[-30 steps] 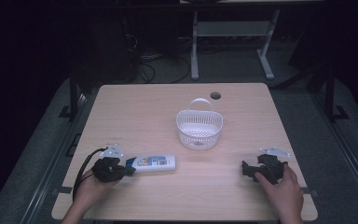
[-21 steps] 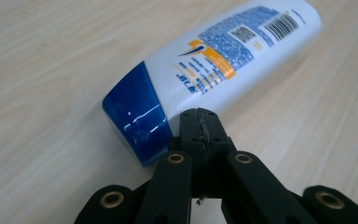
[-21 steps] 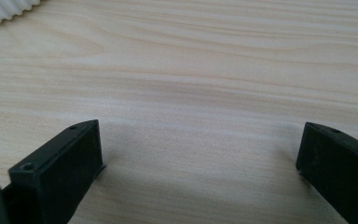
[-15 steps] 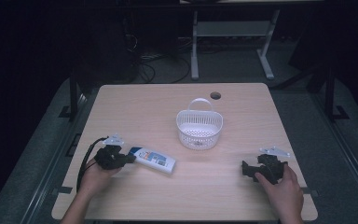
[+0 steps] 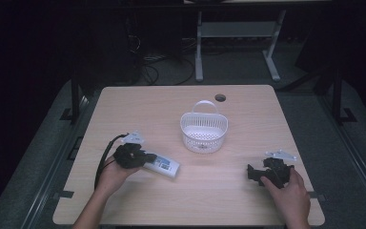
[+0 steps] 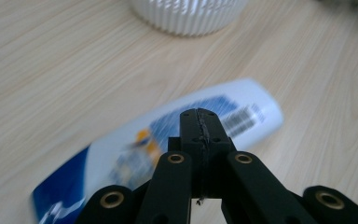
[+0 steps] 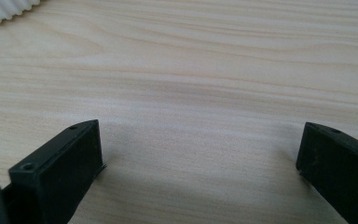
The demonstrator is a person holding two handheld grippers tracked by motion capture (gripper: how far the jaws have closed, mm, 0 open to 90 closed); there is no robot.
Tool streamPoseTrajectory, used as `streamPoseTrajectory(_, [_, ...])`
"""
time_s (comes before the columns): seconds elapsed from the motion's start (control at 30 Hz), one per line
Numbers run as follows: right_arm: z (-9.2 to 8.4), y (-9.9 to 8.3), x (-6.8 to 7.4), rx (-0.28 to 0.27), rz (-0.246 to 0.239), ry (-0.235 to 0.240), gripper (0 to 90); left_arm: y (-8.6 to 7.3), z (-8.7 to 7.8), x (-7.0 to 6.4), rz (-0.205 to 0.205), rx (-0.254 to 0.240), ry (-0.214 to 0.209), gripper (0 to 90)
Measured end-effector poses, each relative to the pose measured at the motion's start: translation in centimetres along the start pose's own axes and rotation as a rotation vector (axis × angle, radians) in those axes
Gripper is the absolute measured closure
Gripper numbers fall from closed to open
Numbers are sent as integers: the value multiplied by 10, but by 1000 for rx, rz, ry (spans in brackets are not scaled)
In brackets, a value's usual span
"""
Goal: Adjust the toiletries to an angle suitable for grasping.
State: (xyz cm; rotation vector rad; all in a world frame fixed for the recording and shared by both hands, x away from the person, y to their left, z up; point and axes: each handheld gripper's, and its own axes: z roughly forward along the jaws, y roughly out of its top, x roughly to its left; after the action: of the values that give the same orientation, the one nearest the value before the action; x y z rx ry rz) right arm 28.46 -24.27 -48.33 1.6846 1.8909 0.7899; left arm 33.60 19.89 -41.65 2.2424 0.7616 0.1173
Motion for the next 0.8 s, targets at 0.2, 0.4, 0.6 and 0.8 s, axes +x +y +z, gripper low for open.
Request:
streamPoseTrajectory(0.2, [0, 0, 0, 0, 0, 0, 0, 18, 29, -7, 19, 33, -34, 900])
streamPoseTrajectory(0.4, [0, 0, 0, 0, 0, 0, 0, 27, 48, -14, 36, 63, -49, 900])
streamPoseTrajectory(0.6, [0, 0, 0, 0, 0, 0, 0, 30, 59, -16, 21, 70, -60, 900])
streamPoseTrajectory(0.8, [0, 0, 0, 0, 0, 0, 0, 30, 62, -16, 31, 85, -59, 900])
